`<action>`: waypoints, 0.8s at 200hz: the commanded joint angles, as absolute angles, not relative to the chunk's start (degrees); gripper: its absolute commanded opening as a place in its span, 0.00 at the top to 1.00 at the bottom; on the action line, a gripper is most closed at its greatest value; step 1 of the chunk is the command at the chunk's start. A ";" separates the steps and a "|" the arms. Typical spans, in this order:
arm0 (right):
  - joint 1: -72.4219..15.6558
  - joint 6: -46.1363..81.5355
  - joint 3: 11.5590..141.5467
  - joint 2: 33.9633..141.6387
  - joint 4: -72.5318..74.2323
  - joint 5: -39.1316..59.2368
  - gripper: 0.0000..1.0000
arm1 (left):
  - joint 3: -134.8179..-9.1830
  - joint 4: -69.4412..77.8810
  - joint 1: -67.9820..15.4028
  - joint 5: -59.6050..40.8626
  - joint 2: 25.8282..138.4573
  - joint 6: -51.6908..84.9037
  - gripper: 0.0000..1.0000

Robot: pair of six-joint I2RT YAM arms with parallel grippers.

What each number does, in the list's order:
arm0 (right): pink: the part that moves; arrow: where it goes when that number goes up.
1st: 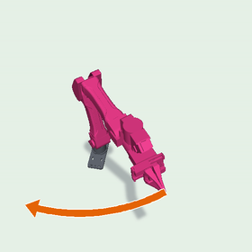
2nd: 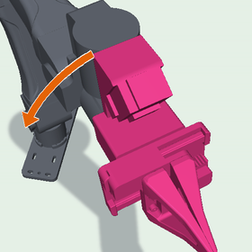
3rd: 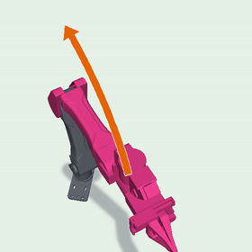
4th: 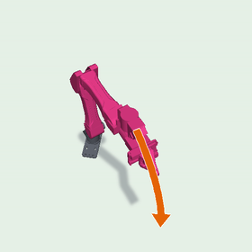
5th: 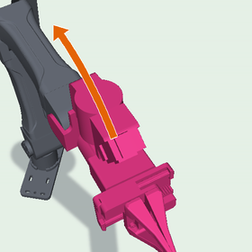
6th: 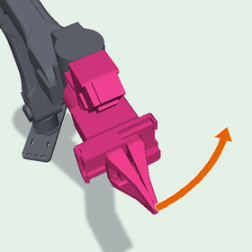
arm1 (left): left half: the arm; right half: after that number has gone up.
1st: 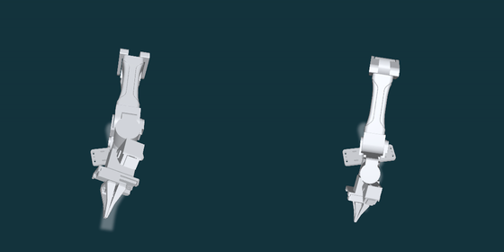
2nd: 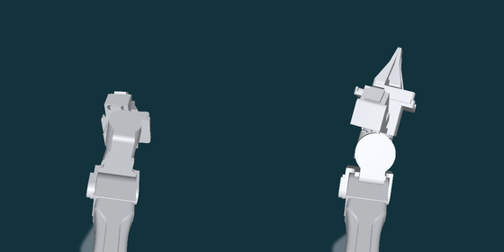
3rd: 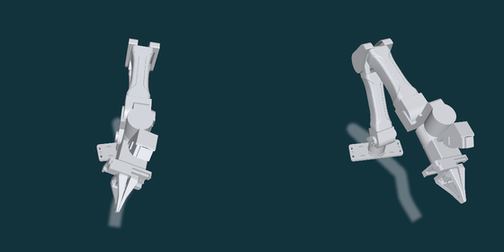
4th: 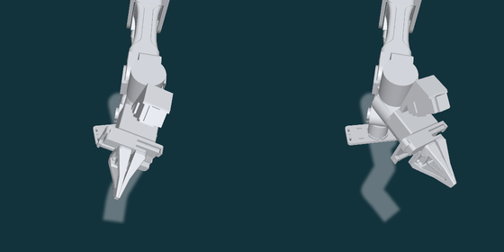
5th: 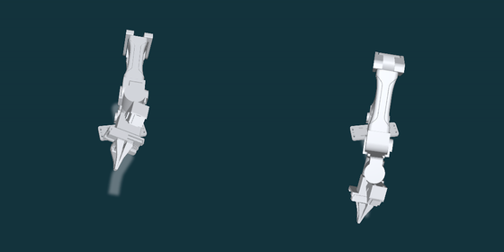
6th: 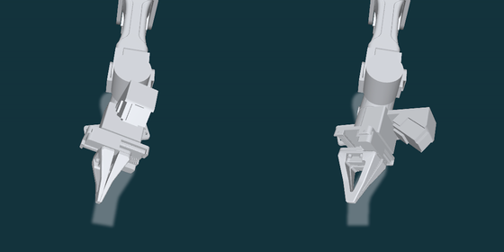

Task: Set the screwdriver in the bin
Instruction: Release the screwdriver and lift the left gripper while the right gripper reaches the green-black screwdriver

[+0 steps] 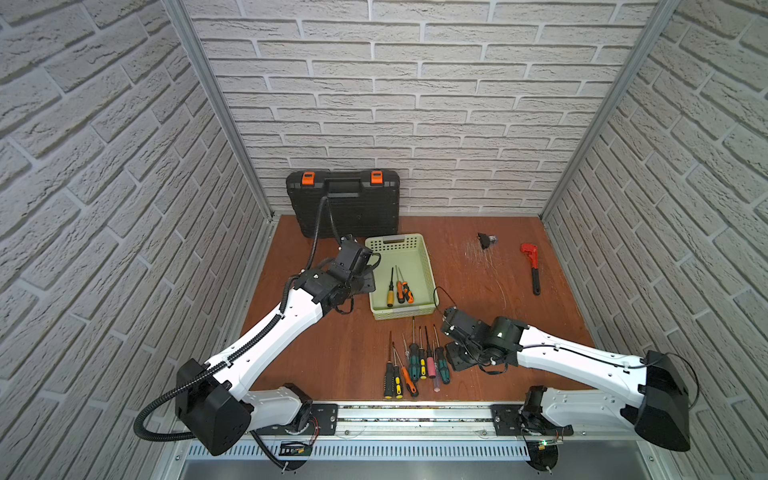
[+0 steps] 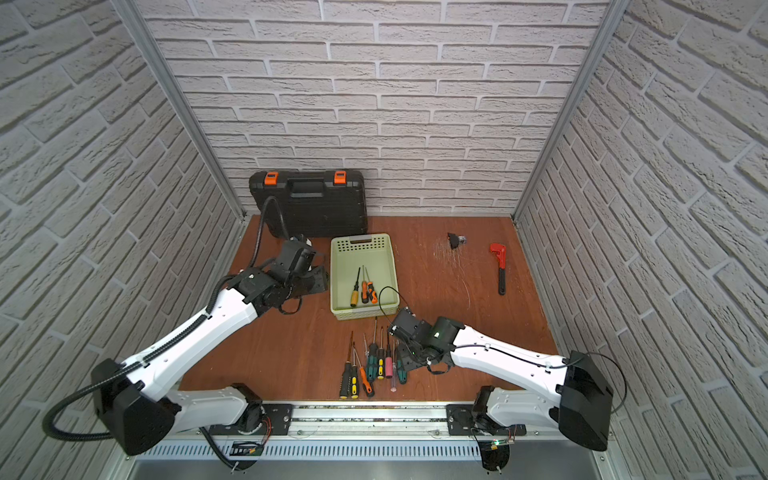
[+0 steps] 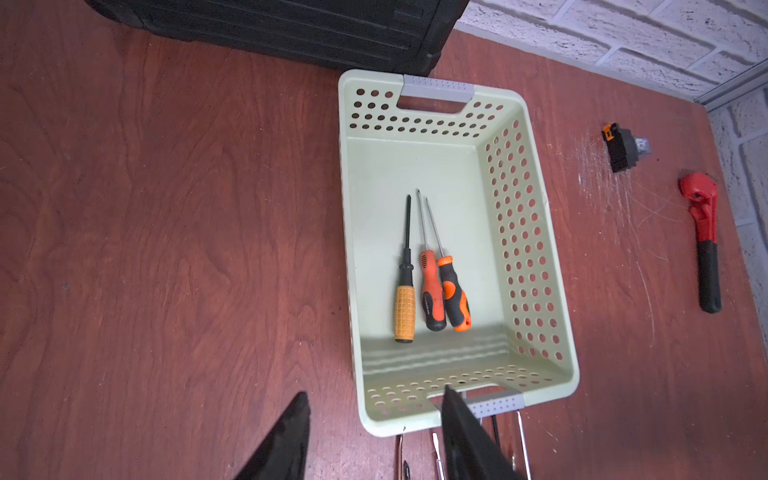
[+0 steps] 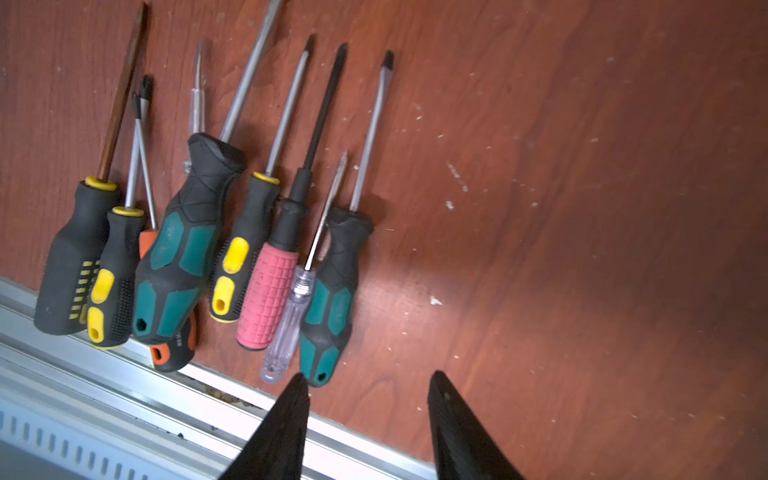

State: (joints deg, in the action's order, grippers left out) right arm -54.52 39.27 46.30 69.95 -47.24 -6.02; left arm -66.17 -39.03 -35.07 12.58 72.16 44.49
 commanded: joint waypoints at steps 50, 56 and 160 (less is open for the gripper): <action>-55.28 40.91 45.17 79.09 -36.49 -3.43 0.49 | -61.98 -38.14 -32.71 13.36 70.19 45.83 0.47; -55.34 40.93 45.34 79.87 -36.31 -3.43 0.49 | -61.81 -38.14 -32.49 13.36 70.06 45.80 0.47; -55.06 43.47 43.99 82.07 -37.76 -9.01 0.60 | -60.03 -37.86 -31.05 12.75 68.55 46.04 0.47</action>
